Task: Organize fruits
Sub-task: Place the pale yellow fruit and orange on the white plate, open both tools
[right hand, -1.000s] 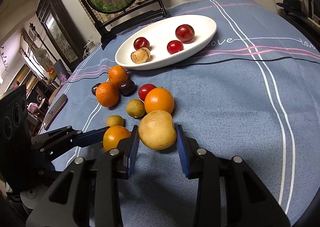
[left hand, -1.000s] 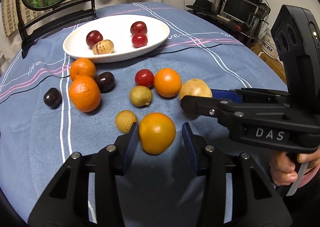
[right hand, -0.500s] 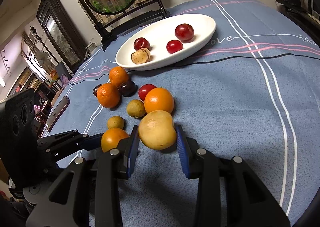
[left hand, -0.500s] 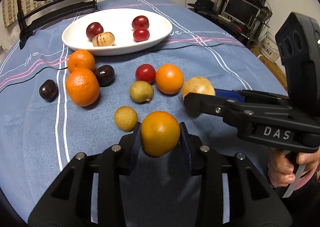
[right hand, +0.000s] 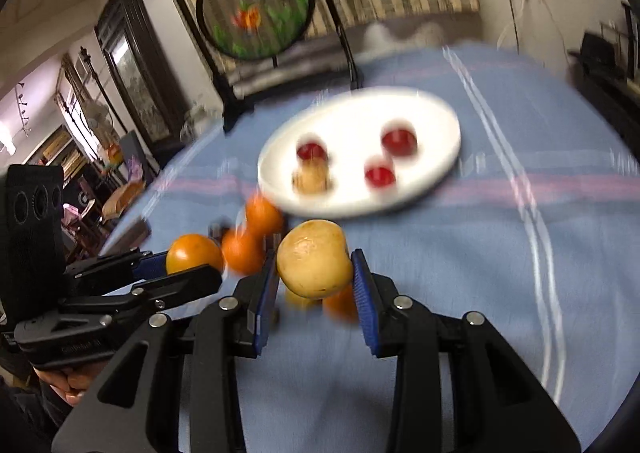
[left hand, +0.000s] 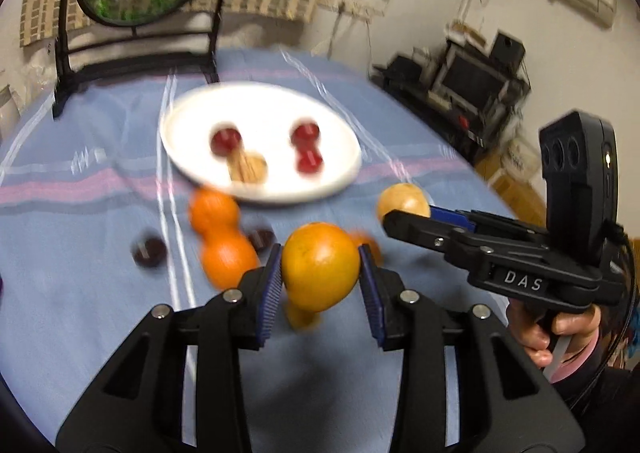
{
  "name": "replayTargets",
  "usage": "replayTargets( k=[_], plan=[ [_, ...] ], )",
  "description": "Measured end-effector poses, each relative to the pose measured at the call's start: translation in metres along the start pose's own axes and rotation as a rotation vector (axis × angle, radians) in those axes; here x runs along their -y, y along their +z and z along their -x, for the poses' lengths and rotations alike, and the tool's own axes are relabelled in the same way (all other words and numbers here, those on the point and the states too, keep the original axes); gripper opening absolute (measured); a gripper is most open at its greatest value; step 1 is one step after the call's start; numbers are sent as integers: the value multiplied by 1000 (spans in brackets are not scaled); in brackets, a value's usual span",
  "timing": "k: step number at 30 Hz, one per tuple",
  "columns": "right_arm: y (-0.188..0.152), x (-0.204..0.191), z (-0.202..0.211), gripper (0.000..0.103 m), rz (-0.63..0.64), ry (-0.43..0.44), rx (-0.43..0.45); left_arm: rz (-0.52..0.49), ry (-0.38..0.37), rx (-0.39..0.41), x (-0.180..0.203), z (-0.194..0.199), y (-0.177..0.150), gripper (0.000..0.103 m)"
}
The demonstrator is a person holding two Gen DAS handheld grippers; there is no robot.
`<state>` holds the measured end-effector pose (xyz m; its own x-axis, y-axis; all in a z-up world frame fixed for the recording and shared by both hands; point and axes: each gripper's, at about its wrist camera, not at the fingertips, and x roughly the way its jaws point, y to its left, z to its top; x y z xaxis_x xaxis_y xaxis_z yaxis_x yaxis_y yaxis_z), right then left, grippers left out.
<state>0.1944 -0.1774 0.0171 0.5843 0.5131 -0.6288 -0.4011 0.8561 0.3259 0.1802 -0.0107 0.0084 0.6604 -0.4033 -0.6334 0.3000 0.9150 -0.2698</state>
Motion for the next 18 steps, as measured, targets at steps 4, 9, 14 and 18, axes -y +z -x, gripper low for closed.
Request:
replayTargets(
  k=[4,9,14,18],
  plan=[
    [47,4,-29,37,2,-28,34,50,62,23,-35,-23,57,38],
    [76,9,-78,37,16,-74,26,87,163,-20,-70,-80,104,38],
    [80,12,-112,37,45,-93,-37,92,235,-93,-88,-128,123,38],
    [82,18,-130,37,48,-98,-73,90,260,-126,-96,-147,122,38]
  ],
)
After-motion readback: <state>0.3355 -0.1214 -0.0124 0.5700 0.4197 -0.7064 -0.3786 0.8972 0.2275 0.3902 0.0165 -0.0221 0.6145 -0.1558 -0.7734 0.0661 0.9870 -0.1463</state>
